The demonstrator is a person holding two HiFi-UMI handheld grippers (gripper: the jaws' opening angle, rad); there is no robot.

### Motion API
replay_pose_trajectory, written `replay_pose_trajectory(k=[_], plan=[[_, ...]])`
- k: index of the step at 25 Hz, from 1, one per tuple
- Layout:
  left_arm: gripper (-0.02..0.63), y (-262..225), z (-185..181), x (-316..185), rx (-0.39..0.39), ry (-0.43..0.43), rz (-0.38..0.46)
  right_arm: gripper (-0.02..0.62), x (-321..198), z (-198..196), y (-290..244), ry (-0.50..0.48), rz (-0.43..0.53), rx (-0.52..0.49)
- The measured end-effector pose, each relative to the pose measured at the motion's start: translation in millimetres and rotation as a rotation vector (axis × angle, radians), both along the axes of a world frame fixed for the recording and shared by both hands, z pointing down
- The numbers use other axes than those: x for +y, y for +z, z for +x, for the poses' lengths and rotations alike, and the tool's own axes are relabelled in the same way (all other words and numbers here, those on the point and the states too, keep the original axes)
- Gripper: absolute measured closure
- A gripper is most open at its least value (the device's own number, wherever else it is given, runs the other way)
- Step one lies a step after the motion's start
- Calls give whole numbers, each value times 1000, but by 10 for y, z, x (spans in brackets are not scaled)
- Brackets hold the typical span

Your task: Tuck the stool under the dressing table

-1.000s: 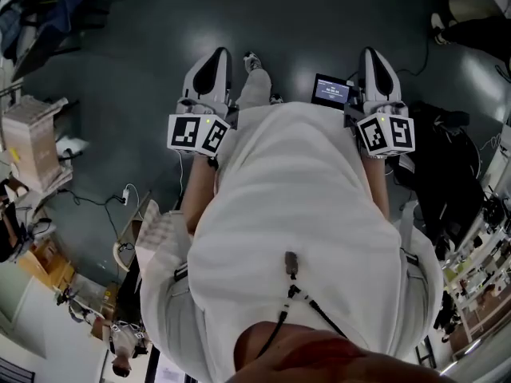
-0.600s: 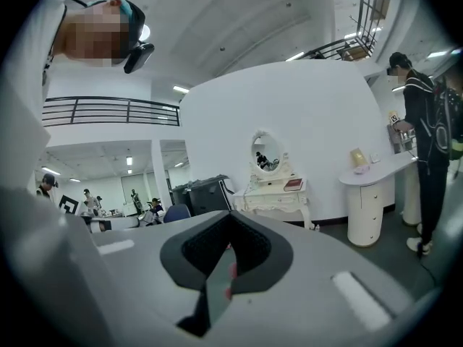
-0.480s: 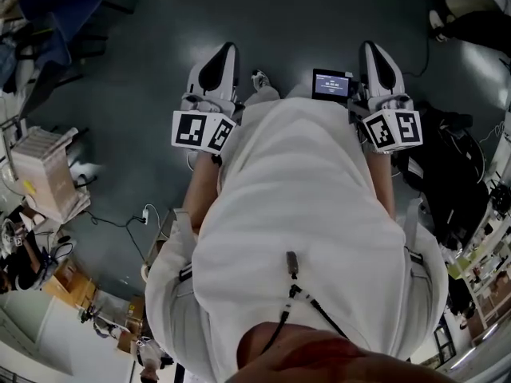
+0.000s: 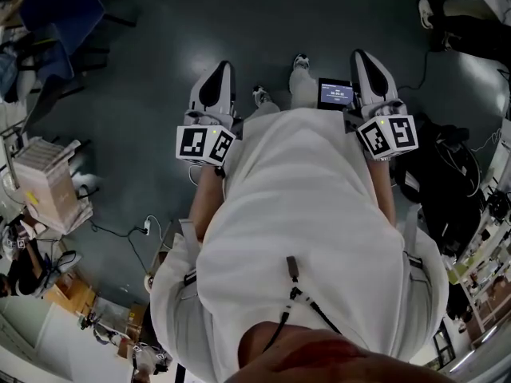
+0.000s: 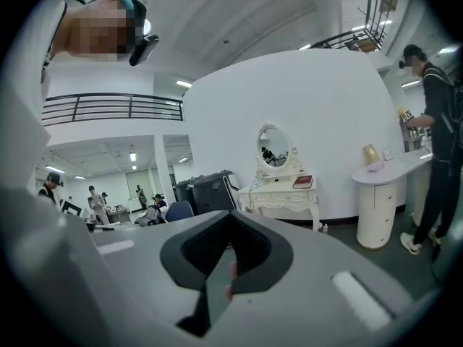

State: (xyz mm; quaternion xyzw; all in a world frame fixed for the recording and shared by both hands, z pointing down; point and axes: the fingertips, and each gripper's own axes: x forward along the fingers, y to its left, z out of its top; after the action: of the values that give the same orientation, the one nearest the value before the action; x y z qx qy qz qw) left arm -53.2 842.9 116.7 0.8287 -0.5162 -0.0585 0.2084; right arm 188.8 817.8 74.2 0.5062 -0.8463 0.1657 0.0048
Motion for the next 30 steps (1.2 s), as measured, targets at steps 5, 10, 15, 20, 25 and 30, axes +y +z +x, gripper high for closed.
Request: replay_pose_trajectory(k=[5, 10, 15, 20, 25, 30], plan=[[601, -18, 149, -415, -16, -17, 13, 586, -466, 227, 151, 9, -37, -16], [601, -8, 287, -918, -14, -99, -3, 586, -1120, 261, 271, -97, -54, 14], [601, -30, 578, -1500, -34, -134, -13, 586, -1875, 382, 291, -195, -49, 26], [601, -163, 879, -1911, -34, -198, 19, 586, -2405, 618, 290, -257, -45, -13], [601, -130, 1022, -2198, -12, -272, 11, 586, -2788, 719, 279, -313, -32, -27], [601, -101, 1122, -2450, 3, -281, 8, 586, -3041, 839, 279, -308, -30, -27]])
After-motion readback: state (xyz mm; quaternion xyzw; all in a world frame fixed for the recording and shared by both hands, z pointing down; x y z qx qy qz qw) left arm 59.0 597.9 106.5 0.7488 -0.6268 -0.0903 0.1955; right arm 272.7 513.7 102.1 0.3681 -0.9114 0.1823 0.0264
